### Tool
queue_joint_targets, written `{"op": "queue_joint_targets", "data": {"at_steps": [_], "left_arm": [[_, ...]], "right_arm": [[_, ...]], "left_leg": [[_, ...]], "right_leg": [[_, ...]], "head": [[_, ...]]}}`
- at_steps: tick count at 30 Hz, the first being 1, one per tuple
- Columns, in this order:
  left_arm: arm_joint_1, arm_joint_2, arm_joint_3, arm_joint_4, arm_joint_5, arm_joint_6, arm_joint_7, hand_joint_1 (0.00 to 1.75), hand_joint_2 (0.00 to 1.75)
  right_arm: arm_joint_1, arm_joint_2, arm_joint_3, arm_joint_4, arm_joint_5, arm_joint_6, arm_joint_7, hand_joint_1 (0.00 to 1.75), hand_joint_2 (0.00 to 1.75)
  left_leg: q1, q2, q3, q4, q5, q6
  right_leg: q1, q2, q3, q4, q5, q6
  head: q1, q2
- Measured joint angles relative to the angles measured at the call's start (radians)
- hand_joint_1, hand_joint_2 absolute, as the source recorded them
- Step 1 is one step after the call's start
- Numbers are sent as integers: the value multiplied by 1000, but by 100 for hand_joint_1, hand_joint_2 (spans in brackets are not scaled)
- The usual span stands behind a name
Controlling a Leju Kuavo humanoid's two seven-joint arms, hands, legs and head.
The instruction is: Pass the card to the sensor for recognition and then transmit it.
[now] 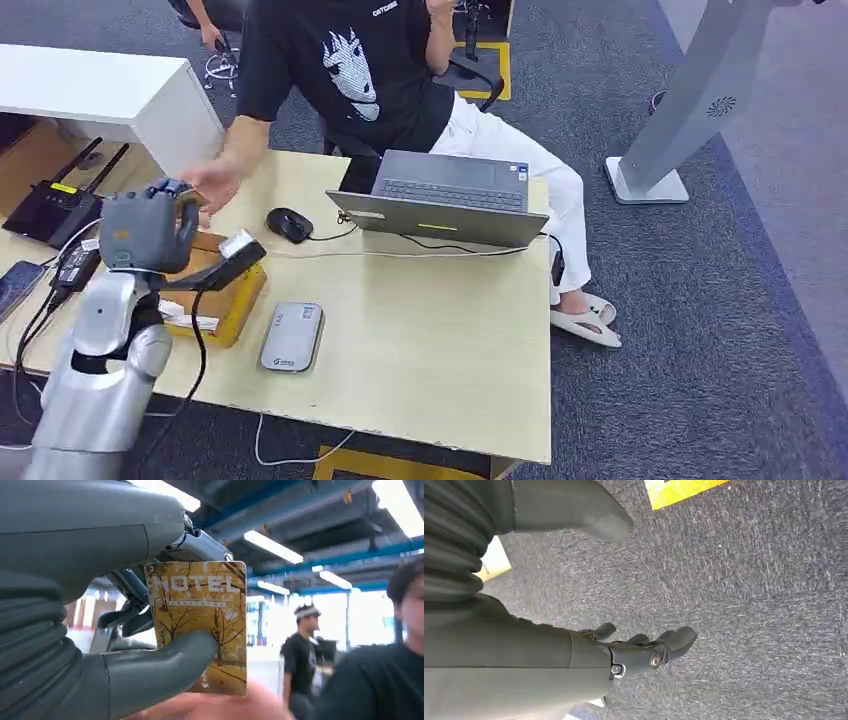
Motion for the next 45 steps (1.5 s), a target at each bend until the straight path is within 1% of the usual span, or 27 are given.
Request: {"op": "queue_joint_targets", "data": {"at_steps": [4, 10, 11, 12, 15, 18, 20, 26, 29, 32, 36, 38, 40, 45], "left_arm": [[-56, 16, -2, -13, -42, -20, 19, 175, 175], [-95, 34, -8, -13, -72, -27, 33, 175, 175], [-101, 34, -11, -13, -76, -27, 39, 75, 175], [-106, 35, -13, -13, -78, -27, 42, 0, 175], [-120, 34, -27, -13, -93, -13, 48, 0, 175], [-123, 26, -40, -13, -93, 45, 67, 0, 175], [-124, 18, -42, -15, -86, 64, 76, 0, 175], [-117, 8, -43, -27, -64, 95, 82, 0, 175], [-99, 9, -43, -37, -55, 108, 79, 0, 175], [-59, 12, -39, -60, -46, 122, 62, 0, 175], [-21, 18, -36, -79, -45, 126, 58, 0, 175], [-5, 21, -35, -91, -21, 128, 41, 0, 175], [49, 28, -27, -132, 17, 142, 15, 0, 175], [253, 23, 2, -253, 143, 168, -48, 0, 175]], "right_arm": [[-1, 0, 0, 0, 7, 0, 8, 0, 175], [-1, 0, 0, 0, 12, 2, 11, 0, 175], [-1, 0, 0, 0, 14, 2, 14, 0, 175], [-1, 0, 0, 0, 14, 3, 16, 0, 175], [-1, 0, 0, 0, 15, 3, 16, 0, 175], [-2, 0, 0, 0, 17, 3, 17, 0, 175], [-2, 0, 0, 0, 17, 3, 17, 0, 175], [-3, 0, 0, 1, 17, 0, 18, 0, 175], [-3, 0, 0, 3, 14, 2, 19, 0, 175], [-3, 0, -2, 5, 8, 3, 18, 0, 175], [-2, 0, -4, 5, 6, 3, 18, 0, 175], [-3, 0, -6, 5, -3, 3, 18, 0, 175], [-2, 0, -14, 5, -13, 0, 19, 0, 175], [4, 2, -35, 5, -29, -3, 24, 0, 175]], "left_leg": [[0, 0, 0, 0, 0, 0], [0, 1, 0, 0, 0, 0], [0, 1, 0, 0, 0, 0], [0, 1, 0, 0, 0, 0], [0, 0, 0, 0, 0, 0], [0, 1, 0, 0, 0, 0], [0, 1, 0, 0, 0, 0], [-1, 1, 0, 0, 0, 0], [-1, 1, 0, 0, 0, 0], [0, 1, 0, 0, 0, 0], [0, 0, -1, 0, 0, 0], [0, 0, -1, 0, 0, 0], [-1, 3, 0, 0, -1, 0], [-1, 4, -1, 0, -2, 0]], "right_leg": [[0, 0, 0, 0, 0, 0], [0, 1, -1, 0, 0, 0], [0, 1, -1, 0, 0, 0], [0, 1, -1, 0, 0, 0], [0, 1, -1, 0, 0, 0], [0, 1, -1, 0, 0, 0], [-1, 1, -1, 0, 0, 0], [-1, 1, -1, 0, 0, 0], [-1, 1, -1, 0, 0, 0], [-1, 1, -1, 0, 0, 0], [-1, 0, -1, 0, 0, 0], [-1, 1, 0, 0, 0, 0], [-1, 3, 0, 0, 0, 0], [-1, 4, -2, -1, -1, 0]], "head": [[0, 0], [0, 0], [0, 0], [0, 0], [0, 0], [0, 0], [0, 0], [0, 0], [0, 0], [0, 0], [0, 0], [0, 0], [0, 0], [2, 0]]}}
